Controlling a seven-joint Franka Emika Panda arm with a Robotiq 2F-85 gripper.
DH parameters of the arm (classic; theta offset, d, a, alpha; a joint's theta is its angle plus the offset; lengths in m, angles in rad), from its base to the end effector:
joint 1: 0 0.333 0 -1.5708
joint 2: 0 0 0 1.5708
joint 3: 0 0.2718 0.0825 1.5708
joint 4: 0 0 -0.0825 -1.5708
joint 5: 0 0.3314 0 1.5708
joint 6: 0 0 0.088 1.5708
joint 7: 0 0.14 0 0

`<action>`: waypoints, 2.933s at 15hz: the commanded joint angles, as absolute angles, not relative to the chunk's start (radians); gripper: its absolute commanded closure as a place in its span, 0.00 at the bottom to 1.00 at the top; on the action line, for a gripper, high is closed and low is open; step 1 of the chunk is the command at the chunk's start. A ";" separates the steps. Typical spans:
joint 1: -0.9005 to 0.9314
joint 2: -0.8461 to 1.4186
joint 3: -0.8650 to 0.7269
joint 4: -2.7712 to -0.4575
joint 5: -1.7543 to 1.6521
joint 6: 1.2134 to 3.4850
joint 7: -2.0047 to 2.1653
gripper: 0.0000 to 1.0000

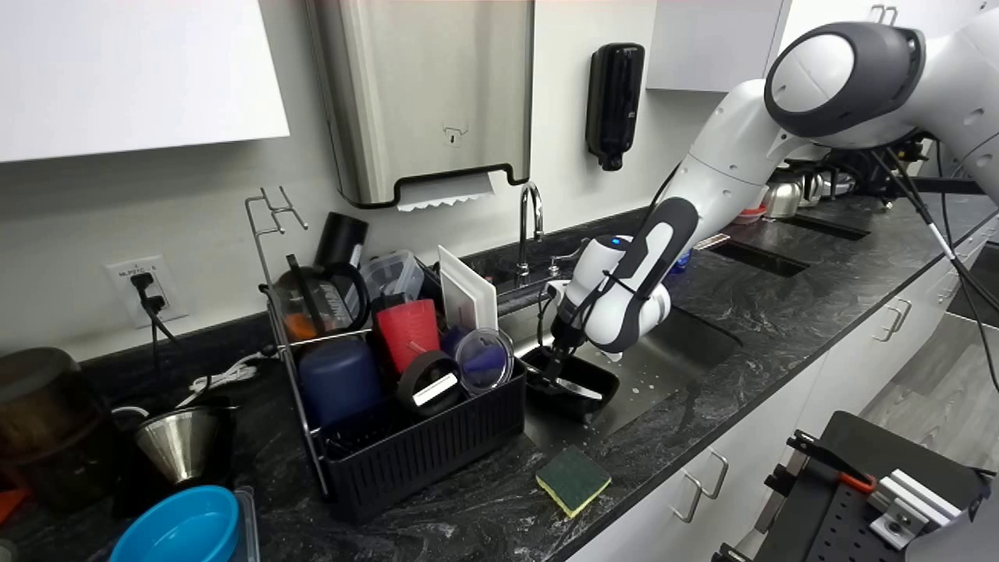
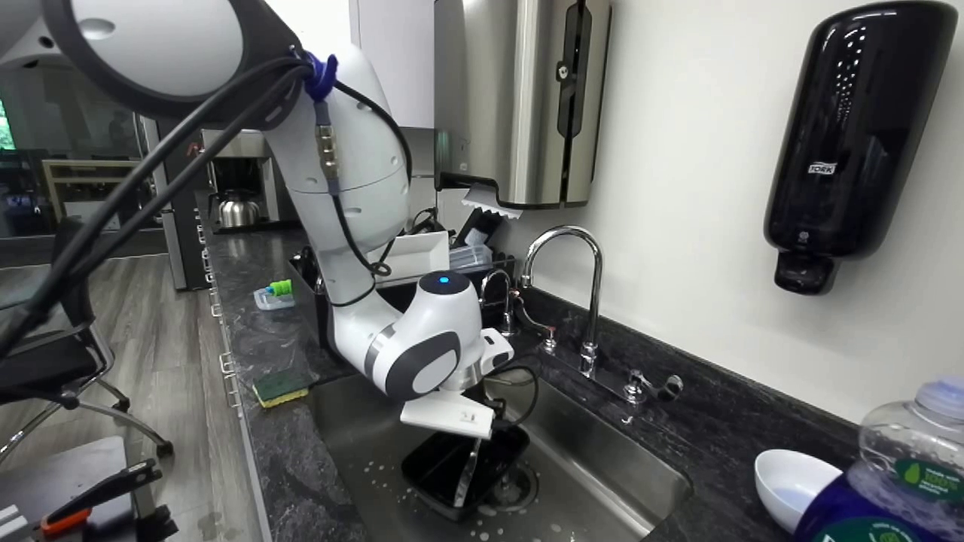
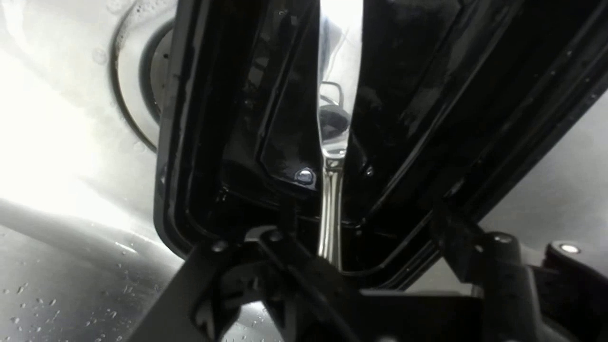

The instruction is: Take the silver butter knife out of the black lunchbox and put it on the dishrack

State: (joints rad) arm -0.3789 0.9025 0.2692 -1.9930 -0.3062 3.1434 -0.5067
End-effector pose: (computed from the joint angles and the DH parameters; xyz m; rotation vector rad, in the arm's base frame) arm 0.5530 -0.0264 0.0422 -2.9206 -0.8639 -0.5127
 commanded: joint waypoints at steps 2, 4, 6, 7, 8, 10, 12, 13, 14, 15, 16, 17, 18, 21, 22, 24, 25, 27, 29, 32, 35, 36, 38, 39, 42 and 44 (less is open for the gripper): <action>-0.385 0.921 0.267 -1.982 -0.335 3.168 -0.521 0.62; -0.386 0.920 0.268 -1.983 -0.336 3.168 -0.521 0.76; -0.386 0.920 0.268 -1.984 -0.336 3.170 -0.521 0.92; -0.387 0.920 0.269 -1.984 -0.336 3.171 -0.521 0.98; -0.387 0.920 0.268 -1.984 -0.337 3.171 -0.521 0.99; -0.387 0.920 0.269 -1.984 -0.337 3.171 -0.521 1.00; -0.387 0.921 0.269 -1.983 -0.336 3.172 -0.520 1.00; -0.384 0.919 0.266 -1.982 -0.335 3.173 -0.518 0.74; -0.383 0.918 0.265 -1.982 -0.336 3.174 -0.518 0.72; -0.382 0.917 0.266 -1.981 -0.337 3.176 -0.518 0.67; -0.381 0.918 0.266 -1.978 -0.338 3.177 -0.518 0.59; -0.377 0.919 0.263 -1.974 -0.339 3.178 -0.518 0.53; -0.375 0.921 0.262 -1.970 -0.341 3.179 -0.519 0.45; -0.368 0.928 0.259 -1.958 -0.351 3.181 -0.522 0.25; -0.368 0.931 0.259 -1.955 -0.355 3.181 -0.523 0.17; -0.366 0.938 0.259 -1.948 -0.362 3.180 -0.525 0.04; -0.366 0.944 0.258 -1.944 -0.366 3.180 -0.526 0.01; -0.367 0.958 0.257 -1.932 -0.372 3.178 -0.527 0.00; -0.369 0.970 0.257 -1.922 -0.374 3.176 -0.529 0.00; -0.371 0.984 0.257 -1.910 -0.375 3.175 -0.532 0.00; -0.367 0.992 0.251 -1.900 -0.376 3.183 -0.531 0.25; -0.365 0.994 0.249 -1.898 -0.377 3.185 -0.531 0.27; -0.364 0.996 0.247 -1.896 -0.378 3.185 -0.530 0.42; -0.364 0.996 0.247 -1.897 -0.379 3.185 -0.530 0.48; -0.363 0.995 0.245 -1.898 -0.380 3.188 -0.529 0.70; -0.361 0.993 0.242 -1.899 -0.381 3.194 -0.527 0.82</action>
State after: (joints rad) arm -0.3715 0.9806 0.2590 -1.9105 -0.3571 3.1641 -0.5185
